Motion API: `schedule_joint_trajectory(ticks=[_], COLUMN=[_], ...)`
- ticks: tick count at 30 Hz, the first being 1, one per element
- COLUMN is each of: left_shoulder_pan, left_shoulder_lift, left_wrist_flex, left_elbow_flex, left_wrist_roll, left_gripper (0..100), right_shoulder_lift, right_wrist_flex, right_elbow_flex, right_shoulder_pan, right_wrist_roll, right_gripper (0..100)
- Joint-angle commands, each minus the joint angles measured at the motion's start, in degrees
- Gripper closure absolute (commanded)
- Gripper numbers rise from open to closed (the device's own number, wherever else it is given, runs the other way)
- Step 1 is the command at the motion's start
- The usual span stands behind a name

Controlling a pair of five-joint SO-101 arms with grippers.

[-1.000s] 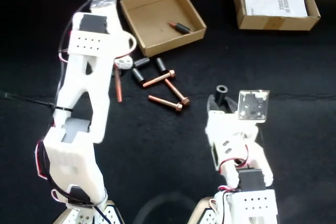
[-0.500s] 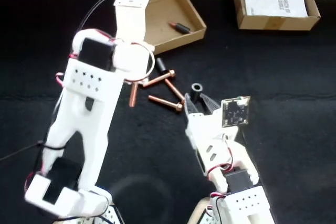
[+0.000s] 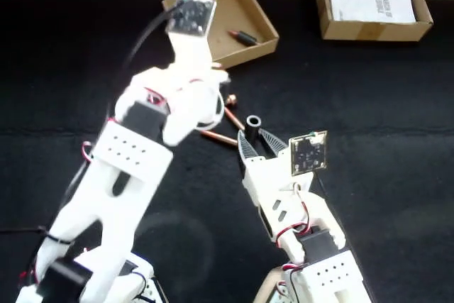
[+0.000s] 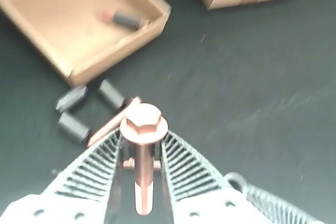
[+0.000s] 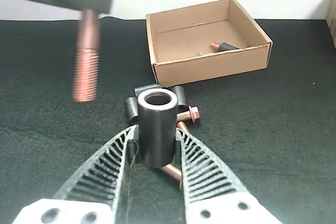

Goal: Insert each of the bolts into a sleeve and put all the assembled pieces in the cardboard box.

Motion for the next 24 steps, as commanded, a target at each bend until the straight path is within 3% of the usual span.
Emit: schedule_joint_trajectory(ticks=[1, 8, 15, 24], left_shoulder_pan=[3.03, 6.11, 7.25, 11.91], left_shoulder_lift=[-6.46, -10.07, -10.15, -9.71], left_wrist_flex=[-10.46, -11.96, -19.08, -19.16], left_elbow_flex=[6.81, 10.15, 9.54, 7.96], left_wrist_roll=[-0.18, 0.0, -0.26, -0.35], left_gripper=[99, 99, 99, 99], right_shoulder_lift=[-0.84, -0.66, -0.57, -0.57], right_wrist_flex=[-1.36, -1.19, -1.1, -1.1], right_elbow_flex=[-0.31, -0.13, -0.13, -0.13], right_shoulder_pan=[-0.4, -0.22, -0.4, -0.4], right_wrist_roll=[-0.26, -0.26, -0.26, -0.26], right_gripper=[99.1, 99.1, 99.1, 99.1])
